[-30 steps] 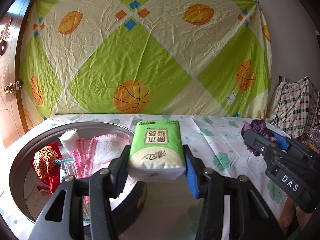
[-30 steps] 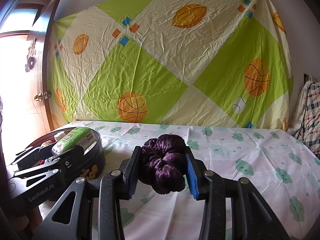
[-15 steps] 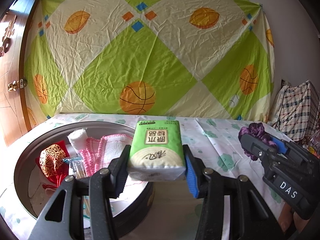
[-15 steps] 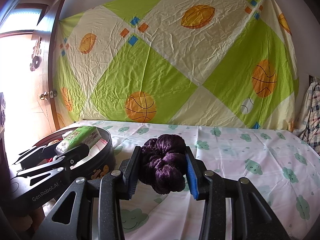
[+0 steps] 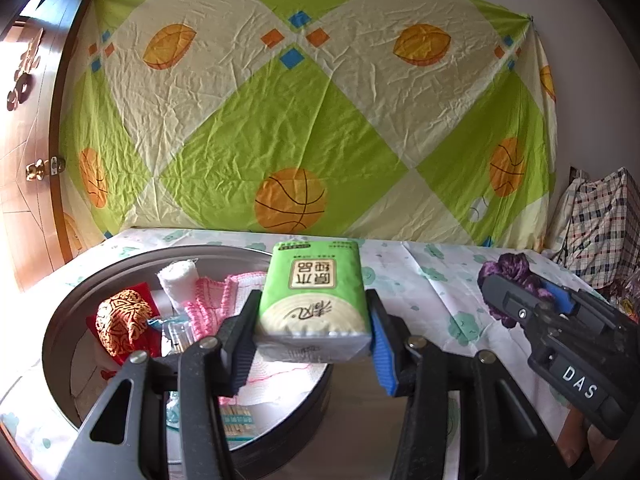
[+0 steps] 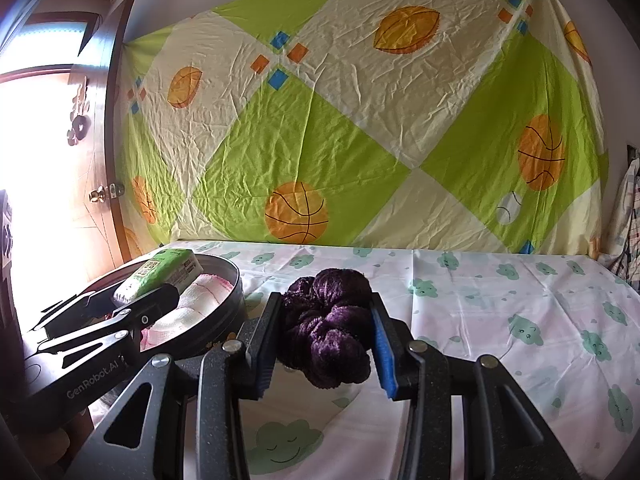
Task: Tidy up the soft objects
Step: 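Carry the tissue pack and scrunchie over the tin with both grippers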
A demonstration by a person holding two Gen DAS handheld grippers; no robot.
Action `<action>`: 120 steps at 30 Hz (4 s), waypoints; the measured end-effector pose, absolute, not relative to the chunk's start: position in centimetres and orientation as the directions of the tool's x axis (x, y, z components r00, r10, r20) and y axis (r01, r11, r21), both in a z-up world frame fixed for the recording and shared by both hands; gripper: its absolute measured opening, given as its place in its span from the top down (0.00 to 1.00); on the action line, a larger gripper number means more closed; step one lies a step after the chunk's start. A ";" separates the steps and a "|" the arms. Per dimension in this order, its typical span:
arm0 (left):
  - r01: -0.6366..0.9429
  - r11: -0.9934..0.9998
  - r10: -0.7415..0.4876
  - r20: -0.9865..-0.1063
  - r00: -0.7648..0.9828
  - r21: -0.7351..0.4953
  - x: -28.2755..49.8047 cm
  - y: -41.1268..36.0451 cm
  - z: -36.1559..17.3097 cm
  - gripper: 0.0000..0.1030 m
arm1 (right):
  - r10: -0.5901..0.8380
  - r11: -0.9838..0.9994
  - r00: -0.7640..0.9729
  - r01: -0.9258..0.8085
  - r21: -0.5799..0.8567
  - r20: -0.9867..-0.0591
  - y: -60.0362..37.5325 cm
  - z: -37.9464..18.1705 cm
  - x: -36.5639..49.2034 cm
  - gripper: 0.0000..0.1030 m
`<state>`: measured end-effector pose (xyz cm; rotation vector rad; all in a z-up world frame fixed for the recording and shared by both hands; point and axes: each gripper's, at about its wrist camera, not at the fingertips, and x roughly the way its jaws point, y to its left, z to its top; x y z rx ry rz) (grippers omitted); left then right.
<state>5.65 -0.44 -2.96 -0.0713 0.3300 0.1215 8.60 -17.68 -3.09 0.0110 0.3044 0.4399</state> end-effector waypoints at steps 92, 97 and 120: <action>-0.312 0.945 0.264 -0.340 0.903 -0.096 2.4 10.5 -3.4 0.53 | 0.591 0.789 0.747 -0.614 0.023 -0.304 -6.6 -3.3 6.2 0.58; -0.309 0.947 0.261 -0.359 0.896 -0.084 2.6 11.4 -2.9 0.53 | 0.605 0.776 0.730 -0.630 0.031 -0.318 -6.1 -3.2 6.7 0.58; -0.270 0.961 0.190 -0.555 0.810 -0.066 6.7 16.4 -1.0 0.53 | 0.679 0.698 0.608 -0.708 0.107 -0.411 -1.0 1.2 12.3 0.57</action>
